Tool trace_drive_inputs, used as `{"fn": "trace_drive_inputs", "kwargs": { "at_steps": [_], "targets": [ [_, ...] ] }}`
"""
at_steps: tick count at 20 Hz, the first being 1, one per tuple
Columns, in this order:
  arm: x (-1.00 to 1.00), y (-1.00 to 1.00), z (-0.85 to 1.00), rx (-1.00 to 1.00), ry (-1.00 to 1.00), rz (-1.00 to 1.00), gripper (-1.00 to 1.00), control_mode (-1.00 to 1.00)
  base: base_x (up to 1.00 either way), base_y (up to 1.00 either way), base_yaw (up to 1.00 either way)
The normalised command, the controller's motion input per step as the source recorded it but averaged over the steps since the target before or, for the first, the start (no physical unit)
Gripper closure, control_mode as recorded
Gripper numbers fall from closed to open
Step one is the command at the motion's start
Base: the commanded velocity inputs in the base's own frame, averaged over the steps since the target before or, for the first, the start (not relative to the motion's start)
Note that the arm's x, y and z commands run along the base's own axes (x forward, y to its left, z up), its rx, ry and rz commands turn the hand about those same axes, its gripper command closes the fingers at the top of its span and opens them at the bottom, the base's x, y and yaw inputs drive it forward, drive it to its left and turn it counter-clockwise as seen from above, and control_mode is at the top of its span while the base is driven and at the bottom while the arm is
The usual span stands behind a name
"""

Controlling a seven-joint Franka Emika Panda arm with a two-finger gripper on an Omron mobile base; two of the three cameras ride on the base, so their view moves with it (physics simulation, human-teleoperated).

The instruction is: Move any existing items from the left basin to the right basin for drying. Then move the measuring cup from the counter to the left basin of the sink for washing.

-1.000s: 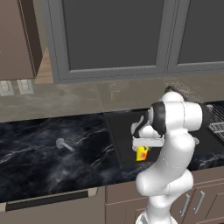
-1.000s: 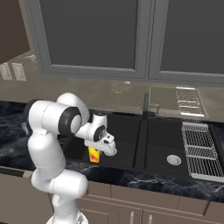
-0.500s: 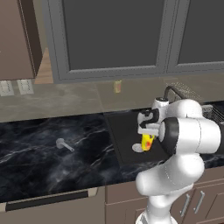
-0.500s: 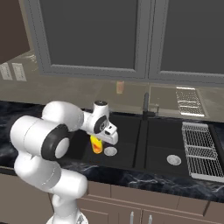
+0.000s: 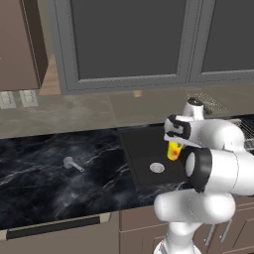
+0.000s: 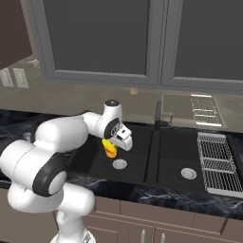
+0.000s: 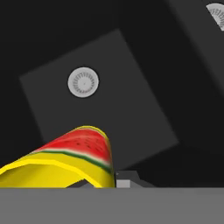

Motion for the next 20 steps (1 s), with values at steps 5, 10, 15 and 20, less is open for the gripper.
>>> {"fn": "trace_drive_inputs", "kwargs": {
  "at_steps": [5,10,15,20],
  "targets": [
    [-0.06,-0.3,0.45,0.0,-0.03,-0.1,1.0,-1.0,0.0,0.0,0.0],
    [-0.04,-0.32,0.43,0.0,0.0,-0.12,1.0,-1.0,0.0,0.0,0.0],
    [-0.06,-0.37,0.36,0.0,0.0,-0.14,1.0,-1.0,0.0,0.0,0.0],
    [-0.09,-0.47,0.22,0.0,0.0,-0.16,1.0,-1.0,0.0,0.0,0.0]
  ]
}}
